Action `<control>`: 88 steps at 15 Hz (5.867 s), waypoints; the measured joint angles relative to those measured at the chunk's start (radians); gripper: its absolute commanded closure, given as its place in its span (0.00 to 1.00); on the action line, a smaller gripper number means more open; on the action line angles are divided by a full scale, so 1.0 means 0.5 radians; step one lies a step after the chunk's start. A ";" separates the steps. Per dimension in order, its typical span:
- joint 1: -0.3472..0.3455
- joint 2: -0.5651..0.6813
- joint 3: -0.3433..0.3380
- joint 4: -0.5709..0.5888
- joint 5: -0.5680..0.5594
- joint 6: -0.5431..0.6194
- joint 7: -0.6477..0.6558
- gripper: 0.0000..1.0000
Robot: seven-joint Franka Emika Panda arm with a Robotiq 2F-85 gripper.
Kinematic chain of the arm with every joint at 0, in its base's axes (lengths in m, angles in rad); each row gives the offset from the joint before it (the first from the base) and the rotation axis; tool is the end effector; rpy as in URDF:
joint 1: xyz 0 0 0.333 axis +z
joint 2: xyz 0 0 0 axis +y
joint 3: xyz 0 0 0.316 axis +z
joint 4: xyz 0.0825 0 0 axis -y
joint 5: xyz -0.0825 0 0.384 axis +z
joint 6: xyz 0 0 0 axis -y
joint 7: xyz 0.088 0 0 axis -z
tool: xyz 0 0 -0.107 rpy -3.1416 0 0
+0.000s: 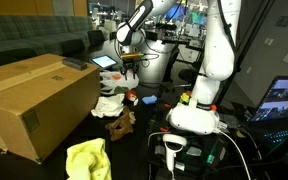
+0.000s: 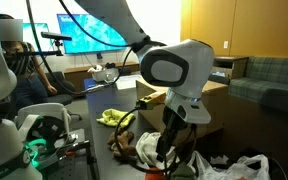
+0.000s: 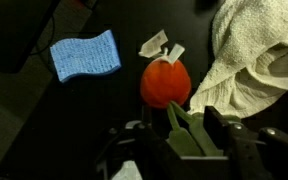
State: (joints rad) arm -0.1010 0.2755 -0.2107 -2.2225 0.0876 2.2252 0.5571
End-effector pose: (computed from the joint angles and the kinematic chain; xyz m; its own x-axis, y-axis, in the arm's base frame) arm 0.4937 -0.1580 0.2333 0.5693 -0.7921 -0.2202 -0.7847 -0.6034 0.1417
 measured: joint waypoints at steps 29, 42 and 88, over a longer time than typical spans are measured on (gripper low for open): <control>0.372 0.210 0.359 1.327 -0.456 -0.607 0.330 0.00; 0.451 0.397 0.449 1.415 -0.325 -0.379 -0.363 0.00; 0.059 0.248 0.434 1.015 -0.033 0.298 -1.245 0.67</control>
State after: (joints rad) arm -0.0717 0.3995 0.0063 -1.7149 0.0713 2.3742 -0.0655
